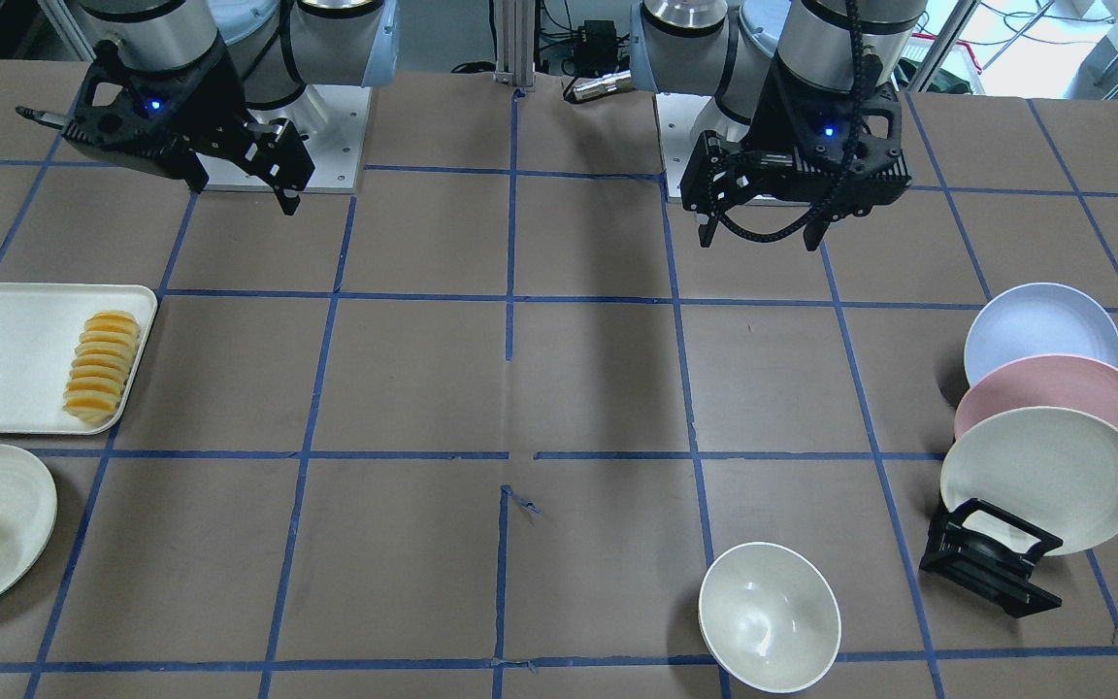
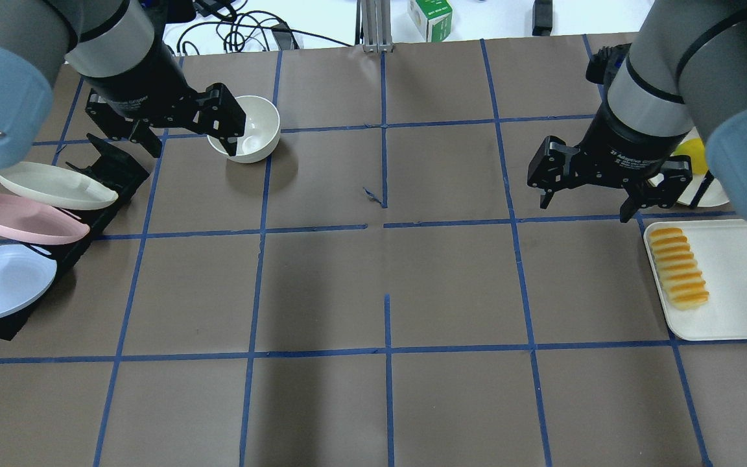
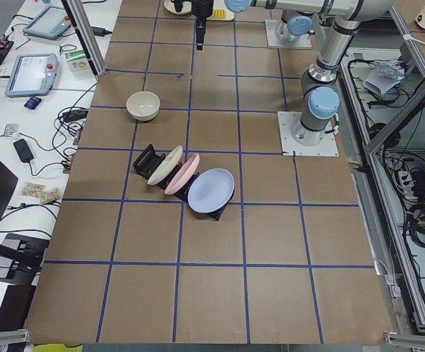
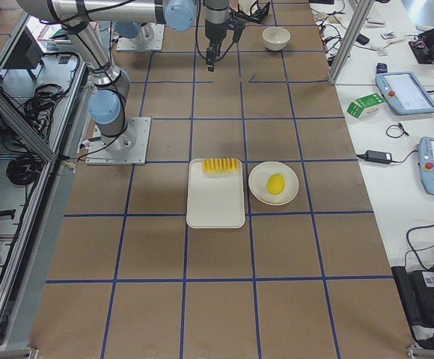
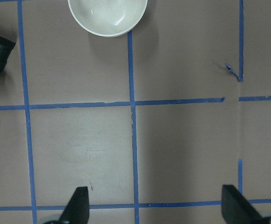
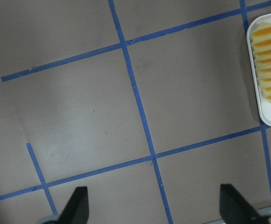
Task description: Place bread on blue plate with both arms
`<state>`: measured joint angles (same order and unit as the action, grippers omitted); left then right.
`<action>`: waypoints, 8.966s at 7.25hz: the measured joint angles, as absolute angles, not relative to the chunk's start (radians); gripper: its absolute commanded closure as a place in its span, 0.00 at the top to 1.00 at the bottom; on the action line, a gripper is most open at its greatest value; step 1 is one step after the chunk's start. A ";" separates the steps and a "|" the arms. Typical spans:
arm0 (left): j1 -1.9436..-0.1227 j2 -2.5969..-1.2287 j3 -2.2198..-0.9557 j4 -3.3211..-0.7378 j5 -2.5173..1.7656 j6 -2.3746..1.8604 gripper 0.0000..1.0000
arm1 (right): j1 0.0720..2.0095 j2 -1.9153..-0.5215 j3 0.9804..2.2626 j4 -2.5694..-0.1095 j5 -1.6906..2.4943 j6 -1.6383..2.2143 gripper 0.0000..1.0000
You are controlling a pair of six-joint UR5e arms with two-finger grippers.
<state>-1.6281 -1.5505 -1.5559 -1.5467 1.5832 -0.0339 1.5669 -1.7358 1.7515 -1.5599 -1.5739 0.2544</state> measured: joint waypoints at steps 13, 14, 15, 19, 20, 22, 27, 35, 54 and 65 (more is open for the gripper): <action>-0.680 -1.674 -1.680 -1.371 1.669 -0.004 1.00 | 1.206 -1.733 1.979 -1.692 -1.596 -0.135 1.00; -0.652 -1.703 -1.716 -1.308 1.671 -0.012 1.00 | 1.142 -1.726 2.020 -1.760 -1.603 -0.222 1.00; -0.637 -1.732 -1.737 -1.281 1.676 -0.026 1.00 | 1.082 -1.715 2.058 -1.825 -1.605 -0.302 1.00; -0.623 -1.856 -1.744 -1.257 1.741 -0.053 1.00 | 0.995 -1.492 2.102 -2.091 -1.608 -0.468 1.00; -0.624 -1.872 -1.742 -1.252 1.746 -0.058 0.82 | 0.993 -1.452 2.099 -2.143 -1.609 -0.465 1.00; -0.630 -1.884 -1.740 -1.237 1.740 -0.065 0.63 | 0.993 -1.405 2.095 -2.174 -1.605 -0.459 1.00; -0.636 -1.901 -1.737 -1.232 1.660 -0.076 0.16 | 0.992 -1.335 2.077 -2.179 -1.607 -0.467 0.38; -0.637 -1.844 -1.692 -1.251 1.670 -0.064 0.12 | 0.999 -1.367 2.003 -2.051 -1.636 -0.397 0.00; -1.480 -1.495 -2.093 -1.002 1.029 -0.238 0.09 | 1.478 -1.387 1.617 -1.680 -1.533 -0.031 0.00; -1.576 -1.802 -2.091 -0.518 1.057 -0.280 1.00 | 1.750 -1.251 1.605 -1.846 -1.522 0.125 0.00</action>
